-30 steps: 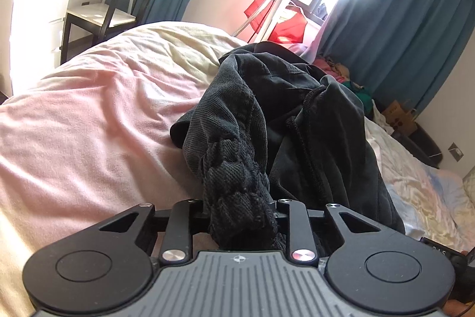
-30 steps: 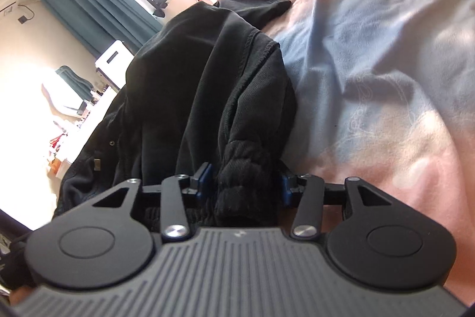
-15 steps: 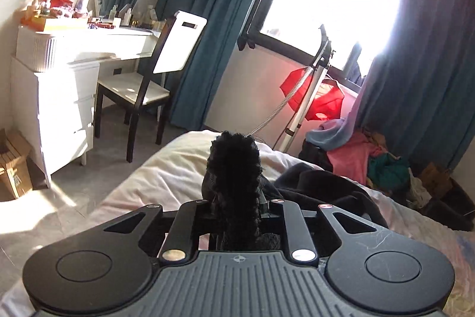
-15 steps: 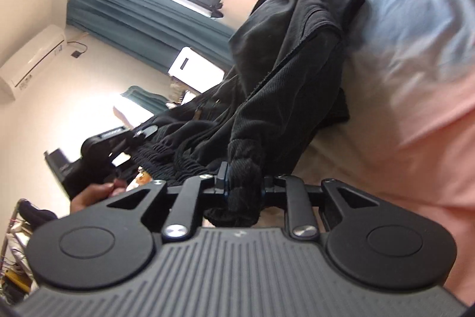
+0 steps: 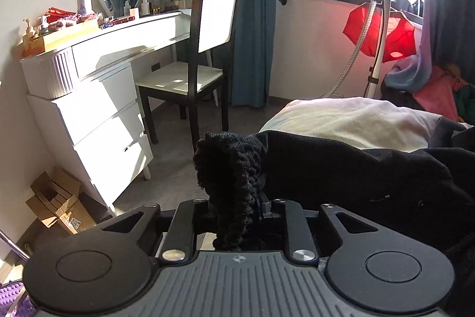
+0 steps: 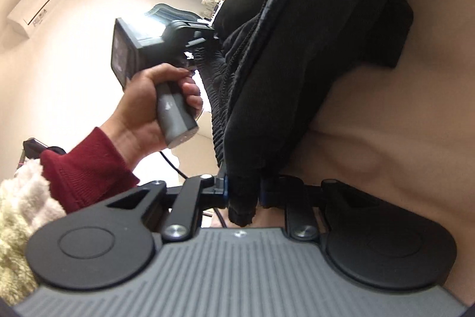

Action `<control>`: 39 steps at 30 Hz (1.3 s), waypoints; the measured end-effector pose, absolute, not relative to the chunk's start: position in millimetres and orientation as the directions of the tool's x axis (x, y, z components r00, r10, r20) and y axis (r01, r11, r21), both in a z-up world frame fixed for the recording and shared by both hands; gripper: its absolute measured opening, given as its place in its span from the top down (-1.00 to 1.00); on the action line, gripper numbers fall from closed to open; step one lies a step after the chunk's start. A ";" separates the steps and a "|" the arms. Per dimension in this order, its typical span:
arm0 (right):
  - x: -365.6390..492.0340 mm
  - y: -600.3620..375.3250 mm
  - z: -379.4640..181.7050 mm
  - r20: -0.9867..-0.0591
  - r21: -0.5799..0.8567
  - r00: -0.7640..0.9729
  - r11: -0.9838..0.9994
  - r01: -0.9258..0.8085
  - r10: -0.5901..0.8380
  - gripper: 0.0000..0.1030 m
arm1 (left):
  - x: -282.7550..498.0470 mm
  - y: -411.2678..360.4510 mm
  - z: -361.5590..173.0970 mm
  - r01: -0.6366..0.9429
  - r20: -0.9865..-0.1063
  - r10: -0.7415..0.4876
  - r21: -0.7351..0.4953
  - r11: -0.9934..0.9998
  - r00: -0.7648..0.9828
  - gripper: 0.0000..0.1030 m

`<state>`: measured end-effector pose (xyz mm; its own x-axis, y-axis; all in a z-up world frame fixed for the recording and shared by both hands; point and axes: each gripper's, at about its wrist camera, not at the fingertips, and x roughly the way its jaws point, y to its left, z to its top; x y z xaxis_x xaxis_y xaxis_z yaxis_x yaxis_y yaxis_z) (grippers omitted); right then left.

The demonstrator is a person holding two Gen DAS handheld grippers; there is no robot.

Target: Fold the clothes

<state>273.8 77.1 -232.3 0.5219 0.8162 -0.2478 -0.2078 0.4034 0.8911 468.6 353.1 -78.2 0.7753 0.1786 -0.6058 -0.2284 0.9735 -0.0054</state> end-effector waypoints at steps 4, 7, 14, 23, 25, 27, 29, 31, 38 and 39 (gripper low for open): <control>268.0 73.9 -211.3 -0.326 0.841 0.499 0.487 -0.235 0.803 0.52 | 449.2 360.9 -70.6 -0.248 -0.610 0.167 -0.050 0.967 0.774 0.17; 259.3 65.6 -194.5 -0.388 0.796 0.490 0.552 -0.249 0.781 0.19 | 422.1 360.8 -54.4 -0.266 -0.617 0.190 -0.033 0.963 0.763 -0.45; 206.2 10.1 -129.9 -0.397 0.647 0.590 0.670 -0.364 0.703 -0.56 | 328.3 330.6 -7.4 -0.296 -0.576 0.254 0.023 0.955 0.777 -0.67; 123.9 -79.4 -51.7 -0.355 0.342 0.766 0.837 -0.426 0.535 -0.55 | 183.1 224.7 39.2 -0.147 -0.429 0.127 -0.014 0.989 0.894 -0.69; 113.8 -93.3 -48.1 -0.346 0.291 0.796 0.864 -0.411 0.496 -0.55 | 156.0 201.1 40.7 -0.117 -0.411 0.099 -0.017 0.993 0.906 -0.69; 108.5 -104.3 -45.4 -0.336 0.245 0.825 0.887 -0.390 0.455 -0.55 | 130.0 179.9 38.4 -0.095 -0.385 0.079 -0.022 0.995 0.920 -0.70; 106.4 -114.5 -47.6 -0.323 0.204 0.849 0.907 -0.368 0.417 -0.55 | 107.5 160.0 31.5 -0.075 -0.364 0.063 -0.021 0.997 0.929 -0.71; 102.9 -125.5 -52.4 -0.311 0.176 0.869 0.922 -0.344 0.384 -0.54 | 91.3 144.2 17.8 -0.060 -0.348 0.056 -0.002 0.998 0.936 -0.74; 105.8 -158.8 -78.5 -0.323 0.210 0.905 0.954 -0.215 0.275 -0.54 | 80.6 116.2 -28.0 0.020 -0.409 -0.001 0.042 0.999 0.913 -0.78; 105.8 -162.0 -77.4 -0.319 0.215 0.910 0.956 -0.201 0.263 -0.54 | 85.9 113.2 -29.2 0.032 -0.414 -0.003 0.062 0.998 0.910 -0.78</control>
<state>105.8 -162.0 -77.4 0.9104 0.2630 -0.3195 -0.2008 0.9558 0.2147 85.9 113.2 -29.2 0.9104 -0.0033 -0.4138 0.0316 0.9976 0.0616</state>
